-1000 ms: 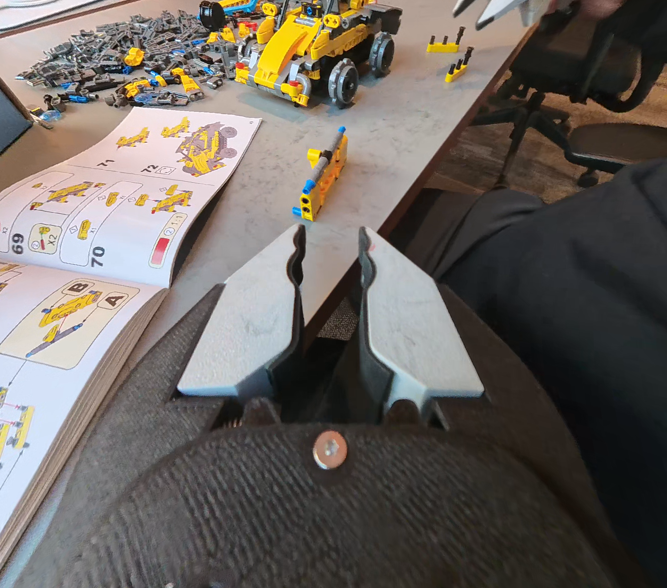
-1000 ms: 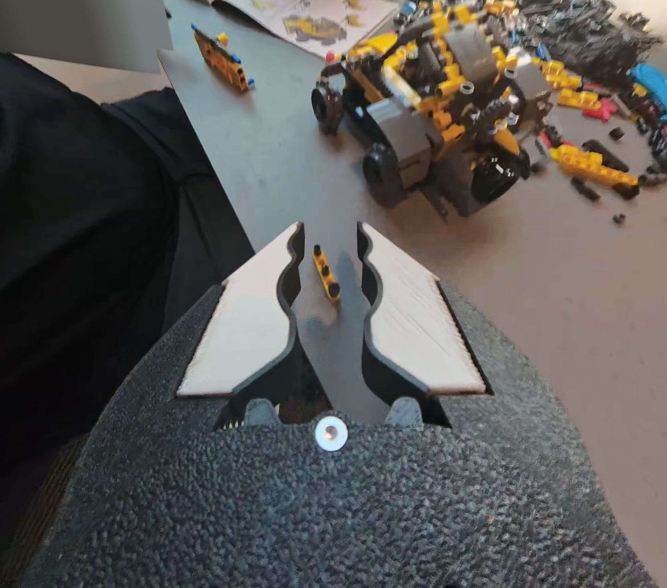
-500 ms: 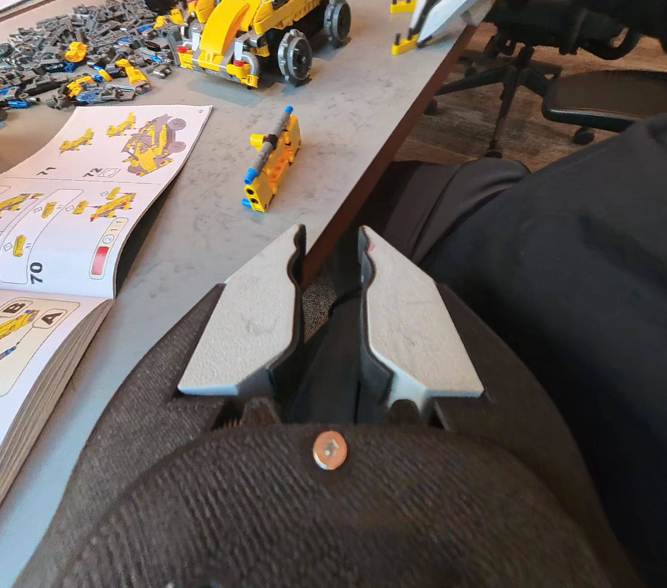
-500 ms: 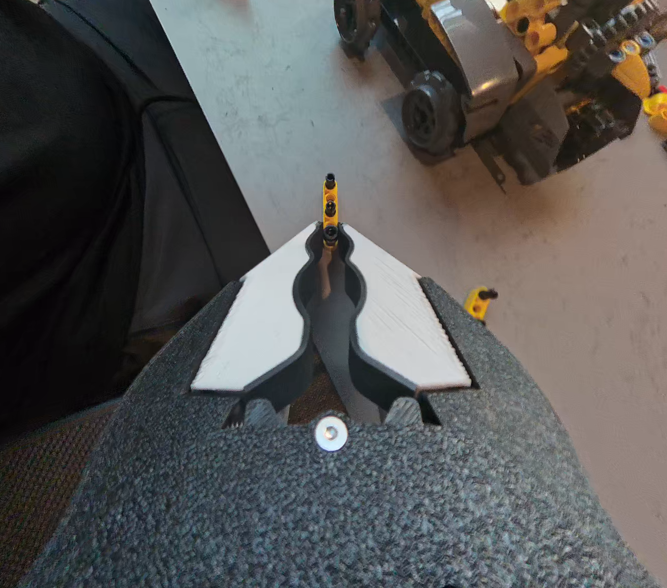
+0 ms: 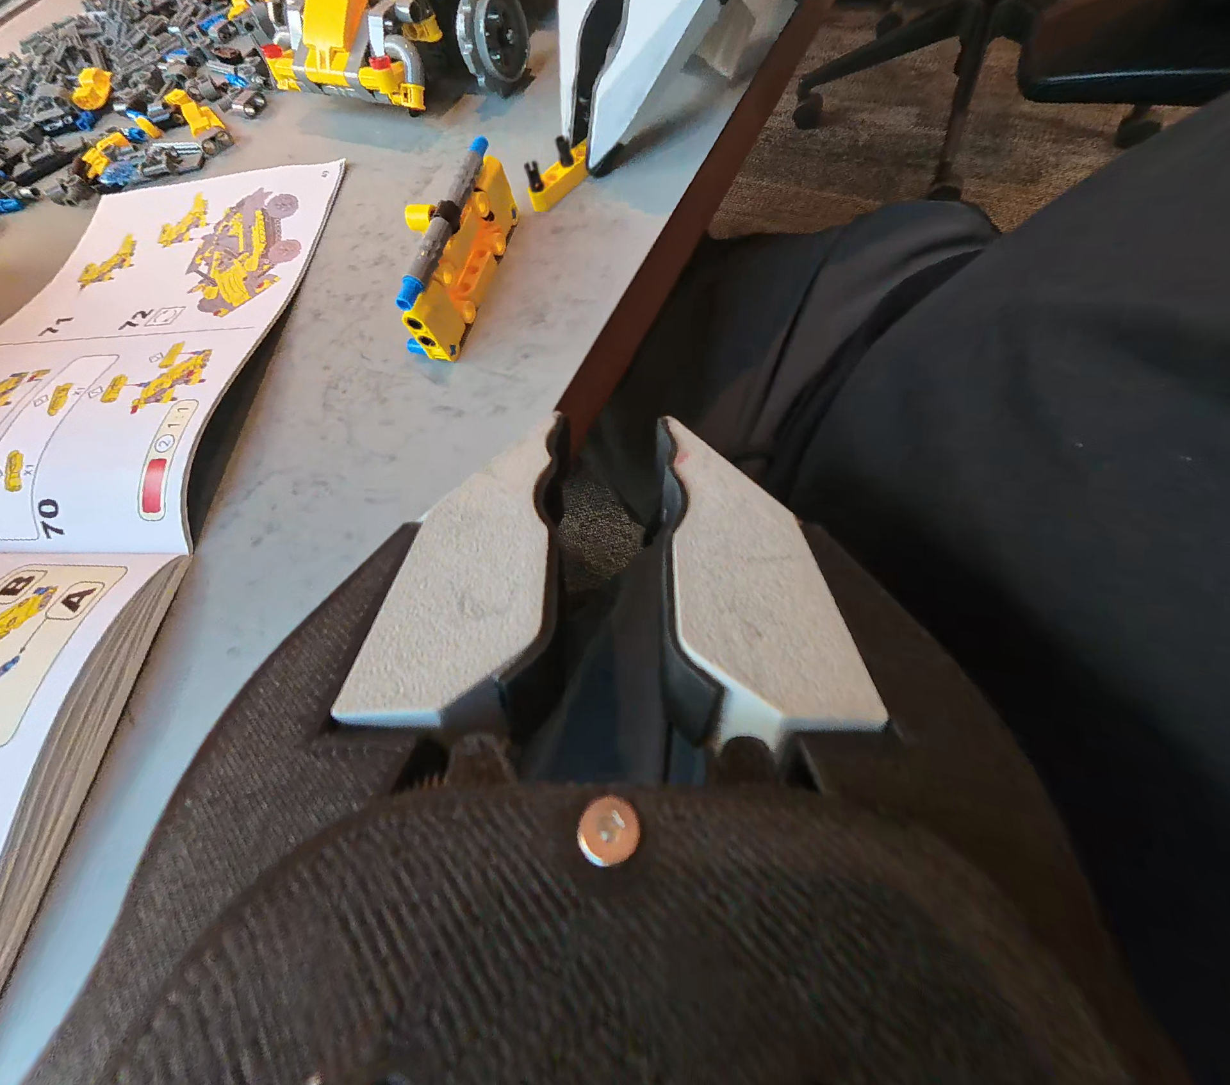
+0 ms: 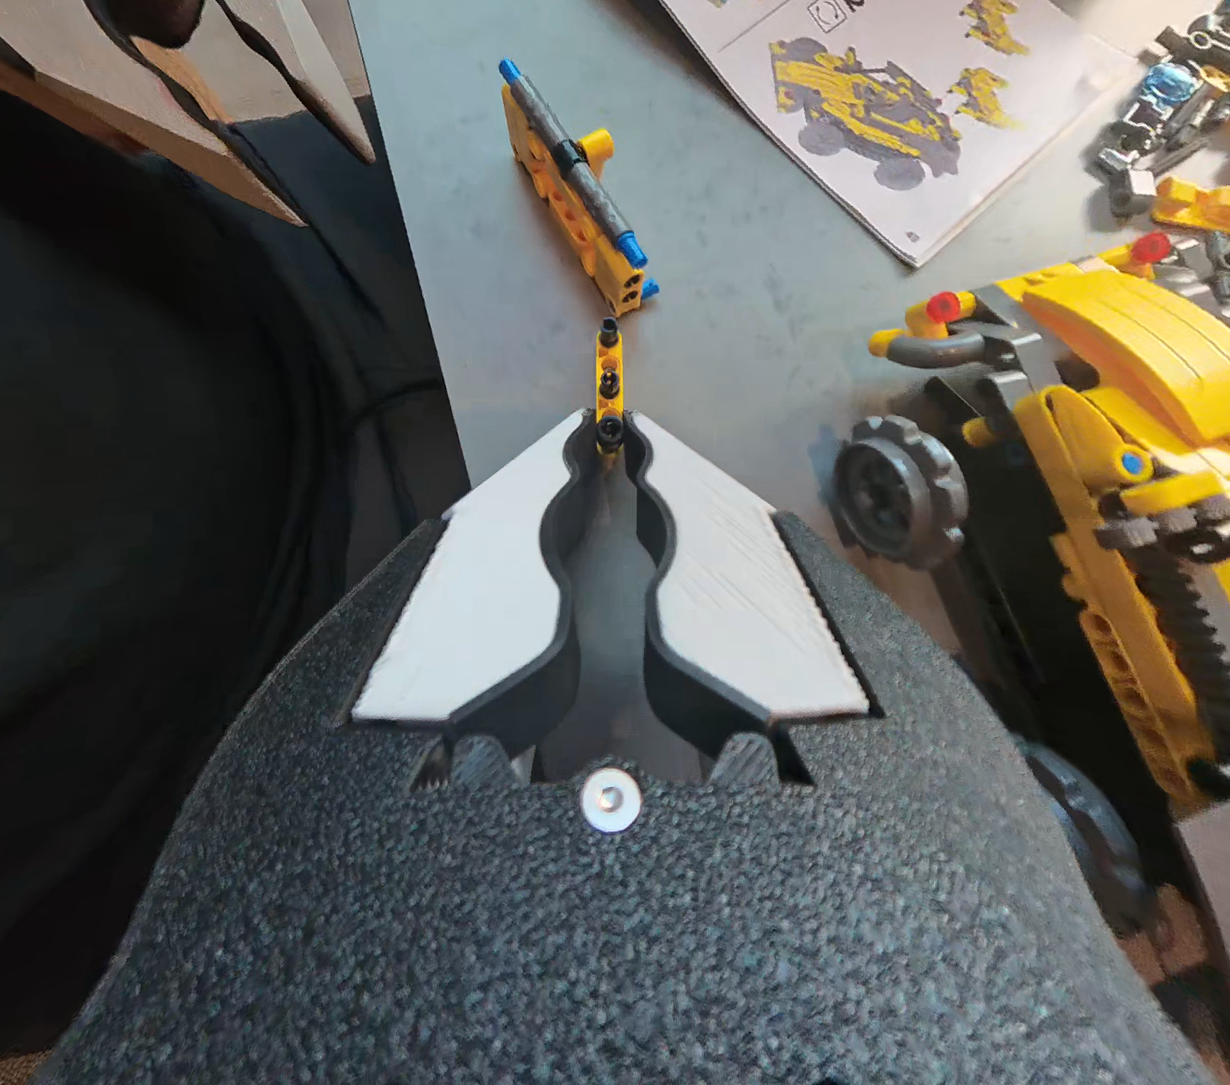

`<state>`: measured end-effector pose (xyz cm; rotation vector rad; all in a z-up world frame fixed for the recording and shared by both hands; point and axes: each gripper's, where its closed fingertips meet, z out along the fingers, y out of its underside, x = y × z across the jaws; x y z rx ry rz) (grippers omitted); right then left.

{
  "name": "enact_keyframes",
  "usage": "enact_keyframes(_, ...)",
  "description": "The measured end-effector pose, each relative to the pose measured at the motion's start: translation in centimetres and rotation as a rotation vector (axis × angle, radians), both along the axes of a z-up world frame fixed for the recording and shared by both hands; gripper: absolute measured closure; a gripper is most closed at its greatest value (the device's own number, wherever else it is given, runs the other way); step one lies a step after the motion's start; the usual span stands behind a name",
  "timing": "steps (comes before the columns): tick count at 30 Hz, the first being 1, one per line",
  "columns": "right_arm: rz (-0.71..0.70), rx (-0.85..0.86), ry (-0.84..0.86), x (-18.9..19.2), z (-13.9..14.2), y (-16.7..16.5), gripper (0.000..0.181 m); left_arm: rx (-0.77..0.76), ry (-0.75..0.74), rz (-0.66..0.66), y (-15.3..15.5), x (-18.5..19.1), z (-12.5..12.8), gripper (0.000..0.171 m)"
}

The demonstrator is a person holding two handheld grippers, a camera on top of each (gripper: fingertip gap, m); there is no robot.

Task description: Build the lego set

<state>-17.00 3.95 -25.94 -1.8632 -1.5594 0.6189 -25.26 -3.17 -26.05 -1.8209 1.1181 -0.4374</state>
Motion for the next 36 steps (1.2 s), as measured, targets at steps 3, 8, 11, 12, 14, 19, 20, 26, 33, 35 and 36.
enact_keyframes(3, 0.018, 0.02, 0.002, -0.2, 0.0, -0.1, 0.173, 0.012, 0.005, -0.011, 0.0, 0.3, 0.1, 0.149)
enact_keyframes(8, 0.04, 0.003, 0.022, -0.1, 0.0, -0.2, 0.173, 0.024, 0.02, -0.037, 0.1, 0.8, -0.2, 0.149)
enact_keyframes(11, 0.06, 0.01, 0.023, -0.2, 0.0, -0.4, 0.173, 0.024, 0.025, -0.038, 0.3, 0.9, -0.3, 0.149)
enact_keyframes(12, 0.062, 0.006, 0.024, -0.2, 0.0, -0.4, 0.173, 0.024, 0.019, -0.038, 0.3, 0.9, -0.3, 0.149)
enact_keyframes(14, 0.061, 0.005, 0.024, -0.2, 0.0, -0.4, 0.173, 0.024, 0.0, -0.034, 0.3, 0.9, 0.0, 0.15)
enact_keyframes(19, 0.058, 0.01, 0.025, -0.2, 0.0, -0.3, 0.173, 0.047, -0.028, -0.013, 0.5, 0.9, 0.7, 0.154)
enact_keyframes(20, 0.057, 0.009, 0.025, -0.2, 0.0, -0.3, 0.173, 0.054, -0.027, -0.011, 0.6, 0.9, 0.7, 0.155)
enact_keyframes(26, 0.06, -0.007, 0.027, -0.2, 0.0, -0.4, 0.173, 0.064, -0.009, -0.023, 0.3, 1.1, 0.5, 0.158)
enact_keyframes(33, 0.061, -0.012, 0.028, -0.2, 0.0, -0.4, 0.173, 0.059, -0.01, -0.037, 0.3, 1.4, 0.4, 0.159)
enact_keyframes(35, 0.061, -0.014, 0.028, -0.2, 0.0, -0.4, 0.173, 0.061, -0.015, -0.039, 0.3, 1.4, 0.5, 0.159)
enact_keyframes(36, 0.059, -0.012, 0.028, -0.2, 0.1, -0.4, 0.173, 0.062, -0.019, -0.04, 0.3, 1.4, 0.5, 0.159)
